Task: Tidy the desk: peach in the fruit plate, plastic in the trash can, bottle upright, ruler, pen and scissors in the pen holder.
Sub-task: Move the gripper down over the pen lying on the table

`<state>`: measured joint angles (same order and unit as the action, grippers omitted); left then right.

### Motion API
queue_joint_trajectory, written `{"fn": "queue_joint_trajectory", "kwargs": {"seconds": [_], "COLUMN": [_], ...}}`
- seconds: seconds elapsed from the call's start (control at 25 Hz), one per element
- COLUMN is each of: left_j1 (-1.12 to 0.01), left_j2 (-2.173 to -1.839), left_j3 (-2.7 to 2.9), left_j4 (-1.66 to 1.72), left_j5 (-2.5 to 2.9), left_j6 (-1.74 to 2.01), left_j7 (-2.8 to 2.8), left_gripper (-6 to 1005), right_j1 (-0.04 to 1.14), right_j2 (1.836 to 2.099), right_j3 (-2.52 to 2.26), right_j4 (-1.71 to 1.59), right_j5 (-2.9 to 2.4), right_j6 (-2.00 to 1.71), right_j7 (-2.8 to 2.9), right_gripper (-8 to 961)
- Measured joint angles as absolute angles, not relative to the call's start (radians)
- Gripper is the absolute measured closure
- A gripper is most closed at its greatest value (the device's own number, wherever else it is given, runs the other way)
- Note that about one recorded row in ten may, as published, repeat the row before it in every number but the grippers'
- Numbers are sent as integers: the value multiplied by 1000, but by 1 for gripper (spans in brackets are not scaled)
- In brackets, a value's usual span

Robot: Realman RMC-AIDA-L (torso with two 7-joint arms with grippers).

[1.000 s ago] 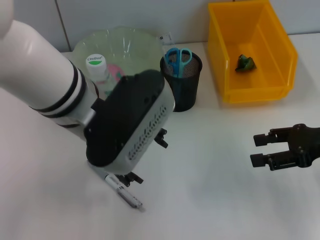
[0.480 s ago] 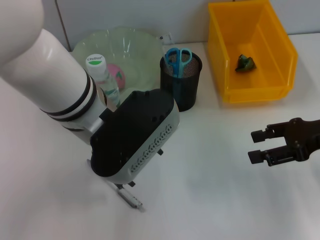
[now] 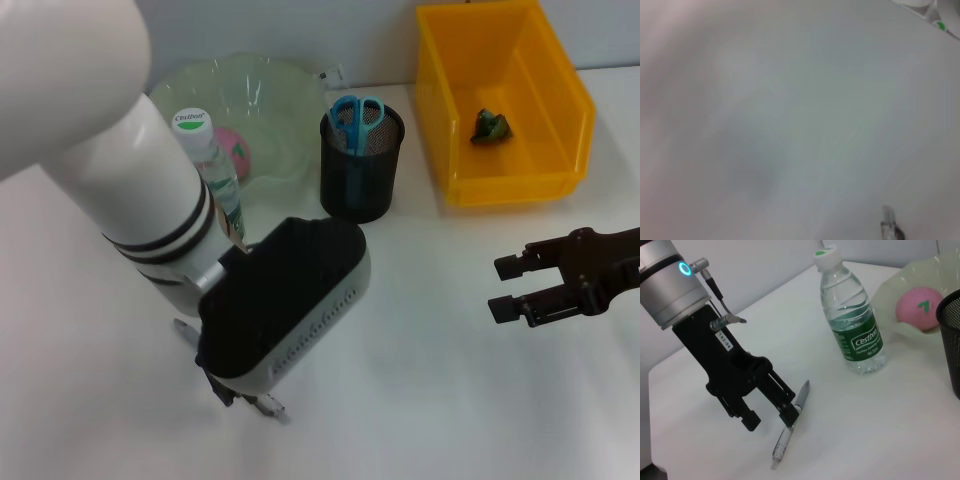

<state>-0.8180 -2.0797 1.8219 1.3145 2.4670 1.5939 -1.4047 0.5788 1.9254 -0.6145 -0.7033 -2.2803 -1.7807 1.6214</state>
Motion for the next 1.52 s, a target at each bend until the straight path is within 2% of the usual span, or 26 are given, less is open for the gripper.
{"fn": "queue_joint_trajectory", "kwargs": {"seconds": [0.36,1.52], "left_j1": [-872,-905], "left_j2": [-2080,-2080], "left_j3": [1865,1939], "left_j4": [1200,1119], "left_j5": [2455,2508], "left_j6": [1534,1530], "left_j7": [-1411,-1420], "left_gripper": [197,215], "right_j1": [580,603], "right_j2": [1930,1933], "right_j3": [-621,-667], "right_j4": [-702,-696], "right_j5": [-2298,-2301], "right_j6": [-1764,-1744], "right_j7": [1617,1647], "right_gripper": [176,177]}}
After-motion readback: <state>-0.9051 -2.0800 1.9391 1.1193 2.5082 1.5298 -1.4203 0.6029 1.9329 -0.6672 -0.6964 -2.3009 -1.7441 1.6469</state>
